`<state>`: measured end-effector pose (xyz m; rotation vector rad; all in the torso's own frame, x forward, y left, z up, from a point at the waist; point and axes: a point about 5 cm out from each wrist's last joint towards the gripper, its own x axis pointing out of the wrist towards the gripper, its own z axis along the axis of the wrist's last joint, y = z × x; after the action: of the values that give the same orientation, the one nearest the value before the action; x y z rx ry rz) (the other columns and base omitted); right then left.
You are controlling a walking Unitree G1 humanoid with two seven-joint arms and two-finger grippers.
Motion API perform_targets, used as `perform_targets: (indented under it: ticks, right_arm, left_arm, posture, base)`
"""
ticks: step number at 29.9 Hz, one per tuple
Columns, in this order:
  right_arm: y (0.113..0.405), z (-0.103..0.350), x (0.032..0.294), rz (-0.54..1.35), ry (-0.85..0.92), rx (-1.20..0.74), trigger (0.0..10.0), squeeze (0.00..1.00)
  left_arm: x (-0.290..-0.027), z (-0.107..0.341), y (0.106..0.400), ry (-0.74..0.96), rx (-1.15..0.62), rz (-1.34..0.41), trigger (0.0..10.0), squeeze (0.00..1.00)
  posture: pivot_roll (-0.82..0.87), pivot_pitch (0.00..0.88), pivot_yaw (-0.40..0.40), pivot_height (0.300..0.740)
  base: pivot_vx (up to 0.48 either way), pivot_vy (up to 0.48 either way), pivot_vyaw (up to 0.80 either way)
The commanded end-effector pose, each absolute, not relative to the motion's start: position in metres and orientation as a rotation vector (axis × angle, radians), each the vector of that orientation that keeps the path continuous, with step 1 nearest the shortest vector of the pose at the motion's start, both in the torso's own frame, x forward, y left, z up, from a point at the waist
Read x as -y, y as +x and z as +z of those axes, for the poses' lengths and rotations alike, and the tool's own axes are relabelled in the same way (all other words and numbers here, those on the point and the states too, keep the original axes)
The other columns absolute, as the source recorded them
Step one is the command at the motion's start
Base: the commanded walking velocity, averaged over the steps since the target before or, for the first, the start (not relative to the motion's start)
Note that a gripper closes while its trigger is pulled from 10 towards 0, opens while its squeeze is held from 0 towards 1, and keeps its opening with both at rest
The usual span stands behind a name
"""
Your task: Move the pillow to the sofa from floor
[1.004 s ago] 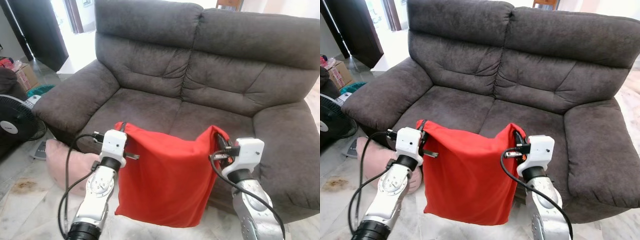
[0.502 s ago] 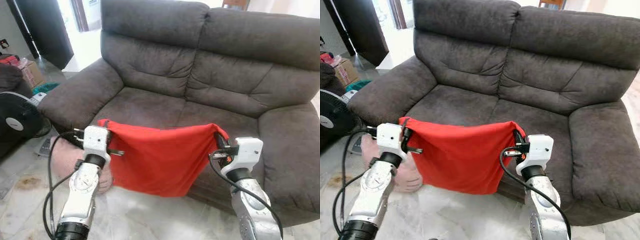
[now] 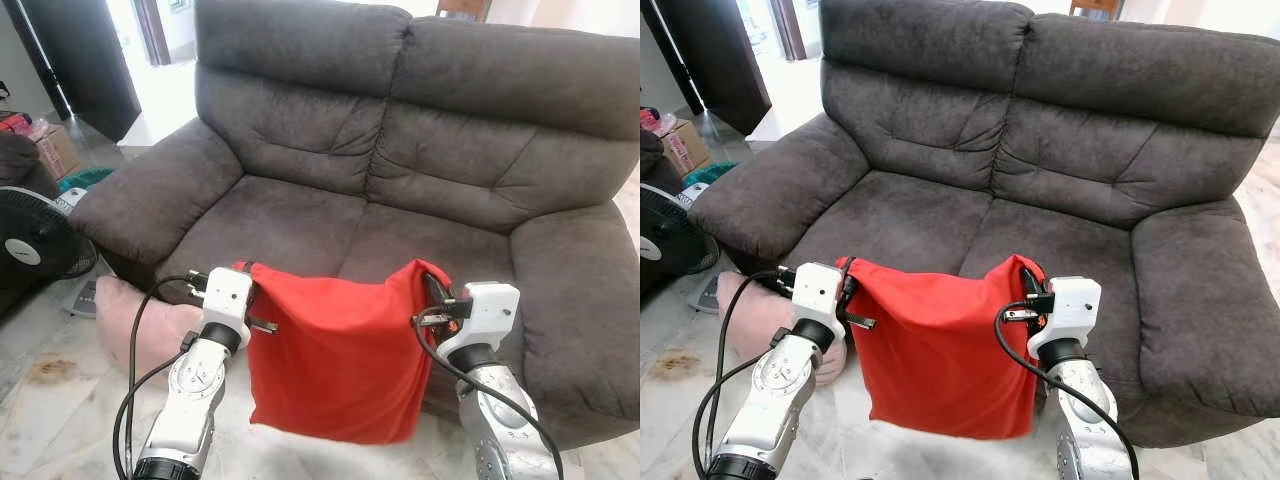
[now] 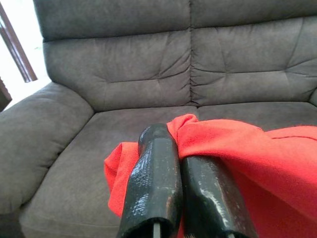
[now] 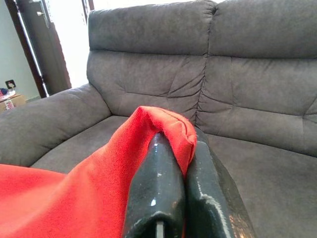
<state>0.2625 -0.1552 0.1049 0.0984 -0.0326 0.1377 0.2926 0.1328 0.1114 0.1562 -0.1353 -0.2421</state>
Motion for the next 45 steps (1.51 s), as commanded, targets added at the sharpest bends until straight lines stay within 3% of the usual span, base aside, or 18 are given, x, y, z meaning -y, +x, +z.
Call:
perform_targets:
  ticks: [1, 20, 45]
  right_arm:
    - [0.265, 0.121, 0.154, 0.141, 0.102, 0.099, 10.0, 0.00]
    - [0.268, 0.120, 0.152, 0.152, 0.085, 0.069, 10.0, 0.00]
    - [0.271, 0.129, 0.150, 0.160, 0.097, 0.116, 10.0, 0.00]
  left_arm:
    - [-0.128, 0.137, 0.295, 0.163, 0.253, -0.248, 10.0, 0.00]
    - [-0.133, 0.141, 0.296, 0.169, 0.254, -0.220, 10.0, 0.00]
    - [-0.144, 0.145, 0.294, 0.156, 0.265, -0.150, 10.0, 0.00]
  posture:
    - [0.06, 0.000, -0.025, 0.740]
    - [0.07, 0.001, -0.037, 0.740]
    - [0.07, 0.004, -0.045, 0.740]
  base:
    - [0.000, 0.000, 0.00]
    - [0.000, -0.245, -0.62]
    - [0.000, 0.000, 0.00]
